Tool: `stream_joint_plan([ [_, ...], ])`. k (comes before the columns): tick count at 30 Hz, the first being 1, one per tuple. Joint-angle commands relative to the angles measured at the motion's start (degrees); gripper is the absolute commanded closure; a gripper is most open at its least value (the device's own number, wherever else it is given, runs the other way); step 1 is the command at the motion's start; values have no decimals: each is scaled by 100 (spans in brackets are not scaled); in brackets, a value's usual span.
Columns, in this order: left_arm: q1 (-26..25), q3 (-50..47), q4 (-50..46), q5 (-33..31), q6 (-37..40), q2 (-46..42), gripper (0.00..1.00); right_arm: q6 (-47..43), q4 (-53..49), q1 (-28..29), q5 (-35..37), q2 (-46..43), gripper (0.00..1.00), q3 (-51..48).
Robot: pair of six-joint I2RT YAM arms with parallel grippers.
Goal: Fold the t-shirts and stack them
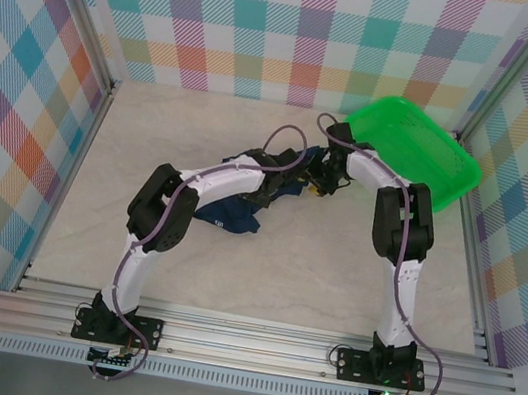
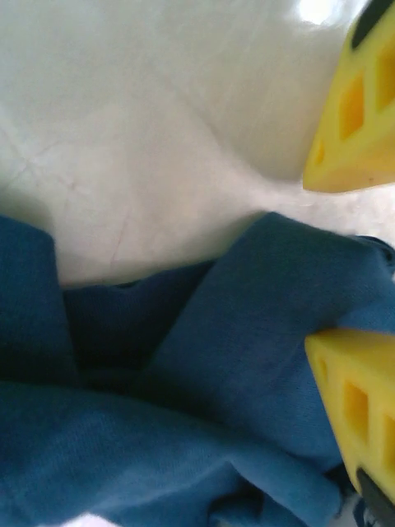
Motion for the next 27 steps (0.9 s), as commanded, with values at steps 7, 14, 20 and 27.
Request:
stream_joint_plan([
  [7, 197, -768, 251, -95, 228, -1446, 100, 326, 140, 183, 805, -528, 100, 95],
  [14, 479, -1236, 335, -13, 427, -3190, 100, -111, 144, 192, 1259, -2245, 100, -329],
  [20, 602, -1001, 509, -273, 840, -4341, 100, -493, 42, 218, 1431, -3445, 100, -170],
  [27, 604, -883, 920, -158, 1042, -5706, 100, -1019, 348, 353, 1567, -5009, 100, -422],
])
